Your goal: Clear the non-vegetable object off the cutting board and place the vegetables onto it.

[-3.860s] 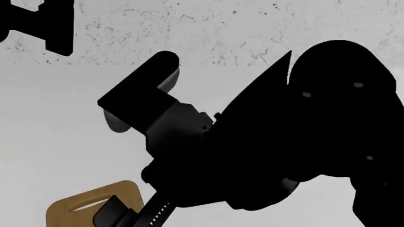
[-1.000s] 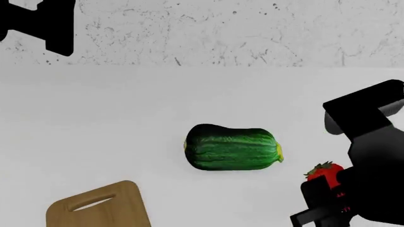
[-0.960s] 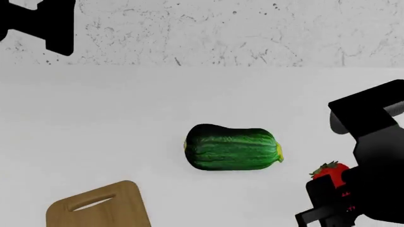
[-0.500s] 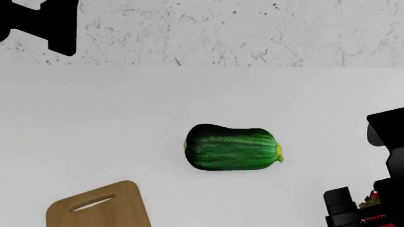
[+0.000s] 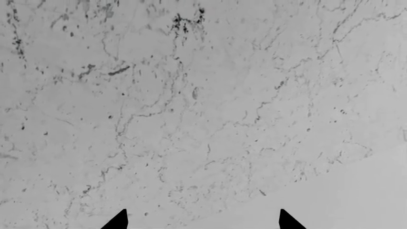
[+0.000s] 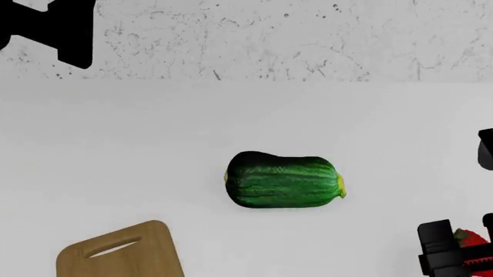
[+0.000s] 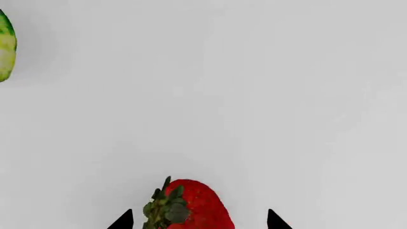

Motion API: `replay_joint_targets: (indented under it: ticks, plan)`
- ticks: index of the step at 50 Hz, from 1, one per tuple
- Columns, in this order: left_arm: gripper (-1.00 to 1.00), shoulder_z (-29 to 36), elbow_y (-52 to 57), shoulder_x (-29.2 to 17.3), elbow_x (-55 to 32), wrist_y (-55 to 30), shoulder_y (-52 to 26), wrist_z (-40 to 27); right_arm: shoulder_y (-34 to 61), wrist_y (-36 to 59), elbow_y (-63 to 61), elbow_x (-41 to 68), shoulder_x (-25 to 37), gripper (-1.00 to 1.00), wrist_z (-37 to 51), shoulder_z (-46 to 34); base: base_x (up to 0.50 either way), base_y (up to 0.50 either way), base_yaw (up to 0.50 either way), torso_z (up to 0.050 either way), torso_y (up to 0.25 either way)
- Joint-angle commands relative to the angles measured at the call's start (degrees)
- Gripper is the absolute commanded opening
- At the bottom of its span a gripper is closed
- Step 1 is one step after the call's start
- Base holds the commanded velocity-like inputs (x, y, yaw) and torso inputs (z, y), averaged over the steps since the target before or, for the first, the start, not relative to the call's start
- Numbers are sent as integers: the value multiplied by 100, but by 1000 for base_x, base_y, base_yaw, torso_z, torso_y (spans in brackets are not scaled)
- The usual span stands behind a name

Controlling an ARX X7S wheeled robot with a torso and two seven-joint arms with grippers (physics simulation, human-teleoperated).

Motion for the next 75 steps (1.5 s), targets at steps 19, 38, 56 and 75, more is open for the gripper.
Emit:
replay_joint_targets:
  ticks: [19,38,56,75]
  plan:
    - [100,-64,-32,102,-83,110,47,139,715,-968,-2759,1805,879,100,1880,889,0,0,0,0,0]
    - [100,-28,225,184,-339,-54,129,117,850,-3034,-5569,3020,1393,100,4046,1333,0,0,0,0,0]
    - [100,1937,-1094,254,-318,830,-821,1698,548,-3453,-5929,2803,1425,100,3958,1345,0,0,0,0,0]
    - [100,3378,-2407,965,-59,1329,-1573,2787,27,-3857,-6145,2299,1766,100,3615,1272,0,0,0,0,0]
